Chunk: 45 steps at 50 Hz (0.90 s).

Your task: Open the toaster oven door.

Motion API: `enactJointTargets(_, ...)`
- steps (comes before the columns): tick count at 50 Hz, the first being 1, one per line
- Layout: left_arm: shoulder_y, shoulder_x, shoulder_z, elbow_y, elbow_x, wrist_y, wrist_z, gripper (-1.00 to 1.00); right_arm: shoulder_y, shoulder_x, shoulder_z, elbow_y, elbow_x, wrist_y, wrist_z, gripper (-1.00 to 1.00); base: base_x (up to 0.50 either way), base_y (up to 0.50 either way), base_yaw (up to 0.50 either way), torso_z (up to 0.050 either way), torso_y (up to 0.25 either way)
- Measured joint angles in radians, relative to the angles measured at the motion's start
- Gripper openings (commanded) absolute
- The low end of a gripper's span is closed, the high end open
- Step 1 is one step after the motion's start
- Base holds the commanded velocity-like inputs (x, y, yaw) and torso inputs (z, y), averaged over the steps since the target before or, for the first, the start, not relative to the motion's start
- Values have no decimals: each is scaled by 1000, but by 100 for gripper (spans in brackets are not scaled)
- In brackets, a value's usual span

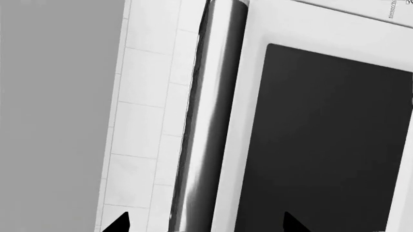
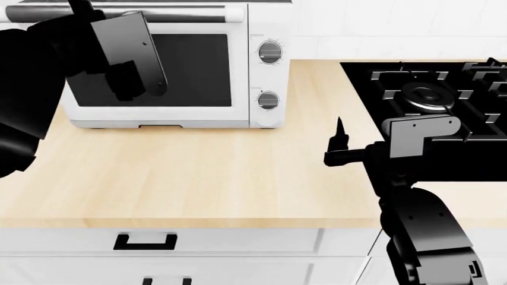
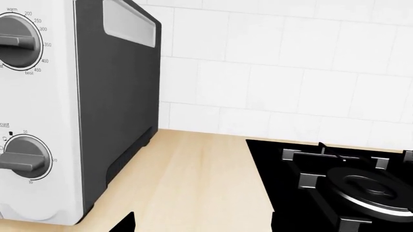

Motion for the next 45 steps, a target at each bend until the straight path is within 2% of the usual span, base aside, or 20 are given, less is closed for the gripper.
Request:
enactJointTargets(33, -117, 192, 82, -449, 40, 273, -62, 100, 0, 21, 7, -1, 9, 2, 11, 100, 0, 0, 0, 0, 0)
enactJointTargets(34, -118, 196, 82, -457, 40, 278, -64, -100, 1, 22, 6, -1, 9, 2, 12, 100, 0, 0, 0, 0, 0)
enactJointTargets(45, -117, 206, 82, -488, 35, 308, -80, -100, -2, 26, 6, -3, 12, 3, 16, 100, 0, 0, 0, 0, 0)
